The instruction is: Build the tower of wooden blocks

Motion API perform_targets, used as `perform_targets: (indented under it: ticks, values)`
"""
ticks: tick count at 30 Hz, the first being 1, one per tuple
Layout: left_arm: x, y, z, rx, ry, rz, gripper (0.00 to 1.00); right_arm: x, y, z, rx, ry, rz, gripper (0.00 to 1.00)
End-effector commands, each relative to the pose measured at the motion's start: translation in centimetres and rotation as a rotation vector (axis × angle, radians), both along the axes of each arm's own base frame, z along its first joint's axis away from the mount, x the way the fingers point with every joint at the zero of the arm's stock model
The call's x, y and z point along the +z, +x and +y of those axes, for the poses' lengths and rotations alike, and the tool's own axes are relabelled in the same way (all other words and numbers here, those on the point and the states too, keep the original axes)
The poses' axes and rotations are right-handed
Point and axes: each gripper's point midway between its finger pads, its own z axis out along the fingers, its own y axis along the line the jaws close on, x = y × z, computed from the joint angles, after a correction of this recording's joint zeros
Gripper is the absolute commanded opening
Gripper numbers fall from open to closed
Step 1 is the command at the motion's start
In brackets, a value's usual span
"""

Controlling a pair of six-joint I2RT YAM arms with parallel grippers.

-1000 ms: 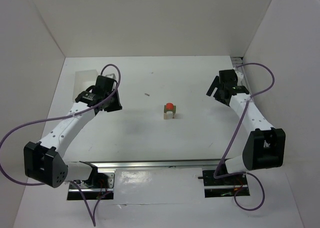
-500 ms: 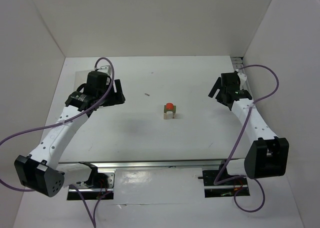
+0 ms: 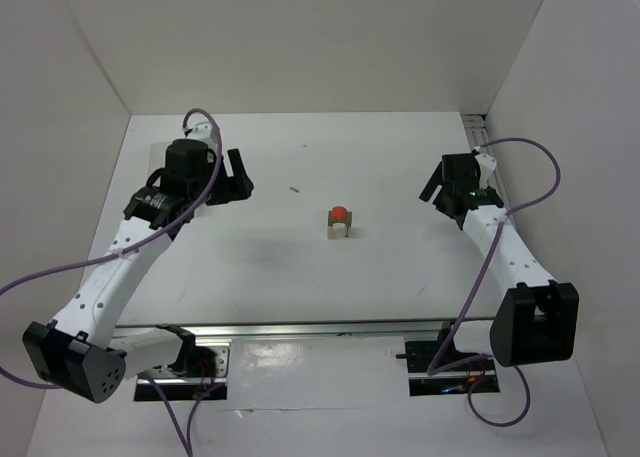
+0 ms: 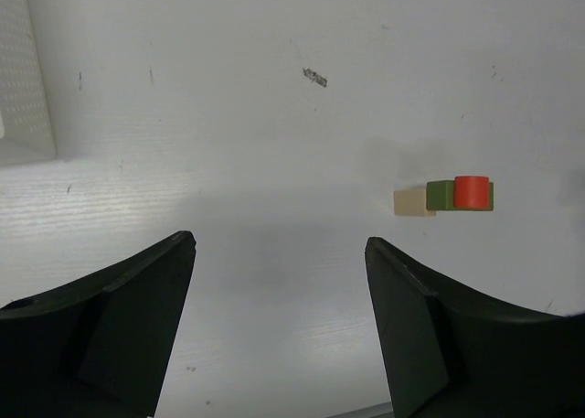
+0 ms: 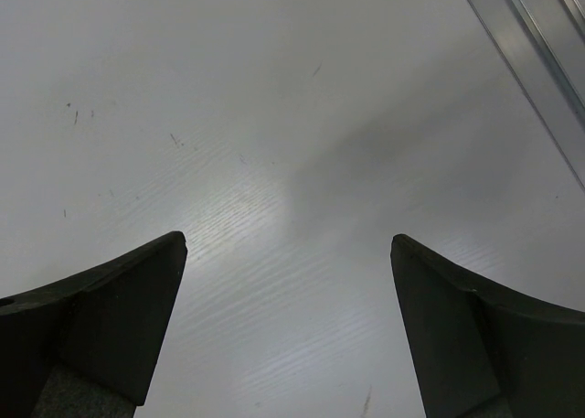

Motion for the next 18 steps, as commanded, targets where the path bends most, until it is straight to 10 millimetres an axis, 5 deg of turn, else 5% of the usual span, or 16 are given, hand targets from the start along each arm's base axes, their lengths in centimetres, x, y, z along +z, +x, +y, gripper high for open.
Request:
perform_targets:
  ticks: [1,18]
  values:
    - [2.9,0.6,-0.1,-0.013,-0.023,-0.111,0.88,1.9,0.8,-0.6,-0.036,-0.005,-0.094,1.0]
    - [2.3,-0.8,2.1,0.053,0.041,-0.125,0.88,-0.5,0.9,-1.2,-0.067,-0.033,-0.03,1.0]
